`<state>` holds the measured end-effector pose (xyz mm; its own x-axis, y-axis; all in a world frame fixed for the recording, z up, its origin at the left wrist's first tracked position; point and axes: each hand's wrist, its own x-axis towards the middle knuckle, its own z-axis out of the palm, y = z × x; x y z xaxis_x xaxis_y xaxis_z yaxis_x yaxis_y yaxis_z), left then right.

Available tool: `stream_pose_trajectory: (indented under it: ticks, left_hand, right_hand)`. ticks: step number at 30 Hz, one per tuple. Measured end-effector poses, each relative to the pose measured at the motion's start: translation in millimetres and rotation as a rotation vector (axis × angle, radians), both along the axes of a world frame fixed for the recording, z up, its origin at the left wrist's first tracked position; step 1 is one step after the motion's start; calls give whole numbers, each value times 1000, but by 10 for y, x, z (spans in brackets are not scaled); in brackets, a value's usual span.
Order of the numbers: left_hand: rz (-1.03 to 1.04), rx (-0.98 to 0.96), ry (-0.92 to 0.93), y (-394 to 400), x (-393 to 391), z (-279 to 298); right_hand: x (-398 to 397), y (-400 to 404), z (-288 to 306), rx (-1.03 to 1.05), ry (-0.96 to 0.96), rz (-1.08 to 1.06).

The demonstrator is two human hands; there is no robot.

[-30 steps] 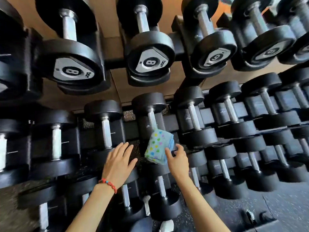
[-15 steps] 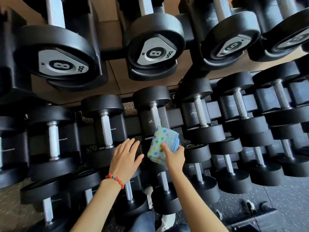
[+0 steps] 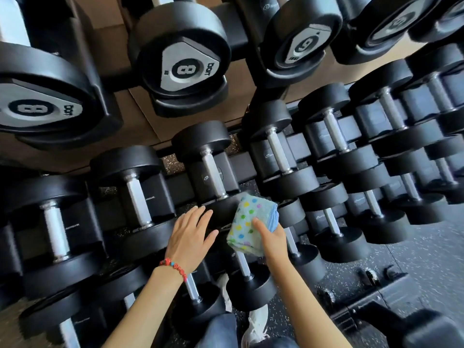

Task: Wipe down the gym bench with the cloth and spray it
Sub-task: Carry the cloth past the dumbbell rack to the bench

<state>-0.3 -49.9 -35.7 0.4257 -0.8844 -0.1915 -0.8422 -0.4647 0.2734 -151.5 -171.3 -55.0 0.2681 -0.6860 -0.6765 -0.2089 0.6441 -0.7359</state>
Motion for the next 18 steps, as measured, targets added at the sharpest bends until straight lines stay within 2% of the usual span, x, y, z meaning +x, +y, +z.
stream_pose_trajectory:
  ticks: [9,18]
  left_hand:
    - [-275,-87,23,-422,-667,33]
    - [-581,-93,8,-597,-1902,78]
  right_hand:
    - [-1029,93,204,-14,-59,-232]
    - [-2430,451,268,-113,-51,-462]
